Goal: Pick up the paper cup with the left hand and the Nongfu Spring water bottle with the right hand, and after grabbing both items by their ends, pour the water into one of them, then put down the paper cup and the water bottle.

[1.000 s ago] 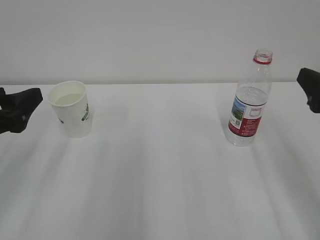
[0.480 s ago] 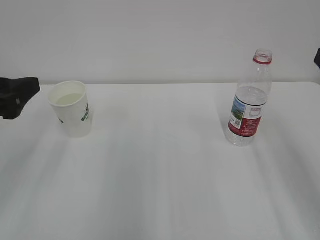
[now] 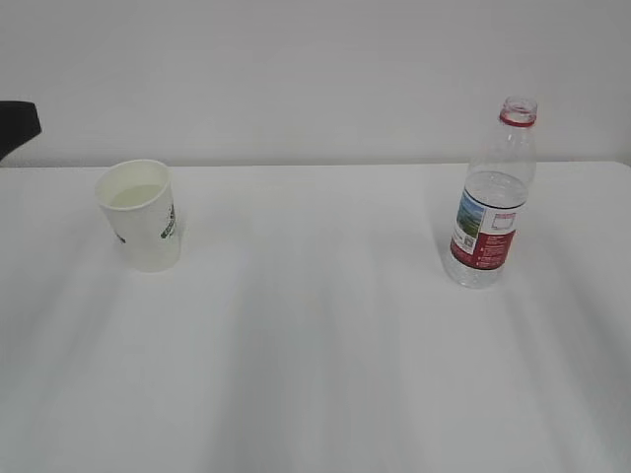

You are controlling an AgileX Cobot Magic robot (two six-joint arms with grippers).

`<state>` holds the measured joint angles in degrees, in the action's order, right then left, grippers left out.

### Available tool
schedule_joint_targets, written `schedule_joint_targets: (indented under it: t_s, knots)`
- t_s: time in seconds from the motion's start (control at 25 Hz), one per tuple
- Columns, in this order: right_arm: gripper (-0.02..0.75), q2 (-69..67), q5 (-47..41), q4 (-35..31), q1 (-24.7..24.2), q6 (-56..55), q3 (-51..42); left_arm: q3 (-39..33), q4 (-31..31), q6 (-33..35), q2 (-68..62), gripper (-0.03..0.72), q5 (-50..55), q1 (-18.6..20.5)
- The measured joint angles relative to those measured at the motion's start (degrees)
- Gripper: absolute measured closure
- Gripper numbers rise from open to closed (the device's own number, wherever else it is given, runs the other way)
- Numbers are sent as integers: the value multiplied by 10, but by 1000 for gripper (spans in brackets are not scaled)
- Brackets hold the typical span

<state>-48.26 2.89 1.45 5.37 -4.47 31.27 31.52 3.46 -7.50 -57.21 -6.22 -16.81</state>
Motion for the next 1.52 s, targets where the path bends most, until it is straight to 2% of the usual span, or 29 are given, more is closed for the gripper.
schedule_joint_targets:
  t_s: [0.24,1.0,1.24,1.52]
  knots:
    - [147,62,-71,1,0,0,4,0,0,0,81,178,62,0]
    - [148,256,-263,2,0,0,38,7,3,0,250,210,253,0]
    - [148,298,-327,4,0,1,40,12,35,0,327,211,330,0]
    - [148,366,-399,5,0,1,40,15,39,0,420,221,414,0]
